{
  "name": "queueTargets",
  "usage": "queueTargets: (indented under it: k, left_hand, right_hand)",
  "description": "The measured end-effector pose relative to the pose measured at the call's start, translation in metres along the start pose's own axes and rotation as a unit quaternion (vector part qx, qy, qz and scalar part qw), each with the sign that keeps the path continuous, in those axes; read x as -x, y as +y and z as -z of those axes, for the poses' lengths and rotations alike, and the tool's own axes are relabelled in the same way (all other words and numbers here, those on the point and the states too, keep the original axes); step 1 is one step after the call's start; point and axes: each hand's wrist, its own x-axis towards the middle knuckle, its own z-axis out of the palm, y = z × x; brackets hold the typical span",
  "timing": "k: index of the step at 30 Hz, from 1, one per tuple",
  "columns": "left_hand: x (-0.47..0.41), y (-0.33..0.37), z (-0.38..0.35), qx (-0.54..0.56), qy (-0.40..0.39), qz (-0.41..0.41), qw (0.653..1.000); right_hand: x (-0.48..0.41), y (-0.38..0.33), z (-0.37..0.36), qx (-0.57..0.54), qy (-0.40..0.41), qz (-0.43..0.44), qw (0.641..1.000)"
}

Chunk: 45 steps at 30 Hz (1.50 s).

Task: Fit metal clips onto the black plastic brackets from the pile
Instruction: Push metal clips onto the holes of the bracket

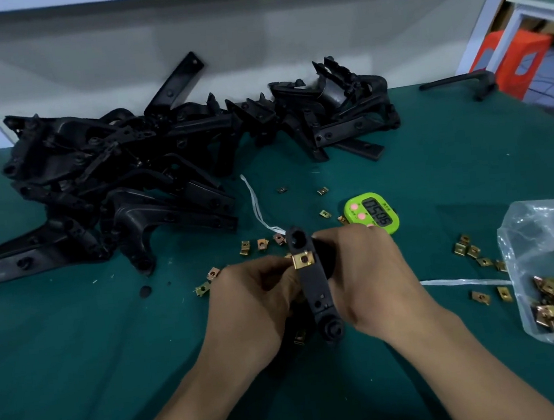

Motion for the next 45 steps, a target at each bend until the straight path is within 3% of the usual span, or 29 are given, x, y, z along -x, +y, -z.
queueTargets:
  k: [5, 9, 14, 23, 28, 32, 37, 41, 45]
  left_hand:
    - [0.001, 0.009, 0.003, -0.025, -0.004, 0.008, 1.0]
    - [-0.004, 0.009, 0.006, 0.022, 0.011, 0.047, 0.999]
    - [-0.001, 0.004, 0.009, -0.079, -0.048, -0.004, 0.996]
    - [-0.011, 0.01, 0.013, -0.097, -0.001, 0.057, 0.994]
    - [-0.014, 0.005, 0.014, 0.059, 0.005, 0.119, 0.991]
    - [-0.016, 0.003, 0.027, 0.231, -0.076, 0.114, 0.963]
    - [-0.013, 0.008, 0.026, 0.261, -0.088, 0.131, 0.952]
    - [-0.019, 0.018, 0.034, 0.36, -0.022, 0.221, 0.906]
    - [-0.024, 0.016, 0.044, 0.343, 0.028, 0.162, 0.925]
  right_hand:
    - [0.002, -0.001, -0.001, 0.086, -0.004, 0.012, 0.996]
    - [0.002, -0.004, -0.002, 0.101, -0.016, 0.025, 0.994]
    - [0.0, -0.001, 0.001, 0.088, -0.014, 0.02, 0.996]
    - [0.0, -0.007, -0.003, 0.137, -0.023, 0.047, 0.989]
    - [0.0, -0.014, 0.001, 0.101, -0.011, 0.071, 0.992]
    - [-0.003, -0.019, 0.001, -0.021, 0.023, 0.099, 0.995]
    - [-0.004, -0.014, -0.001, -0.058, 0.042, 0.1, 0.992]
    - [-0.004, -0.004, 0.003, 0.026, 0.029, 0.043, 0.998]
    - [-0.007, 0.008, 0.008, 0.124, 0.06, -0.038, 0.99]
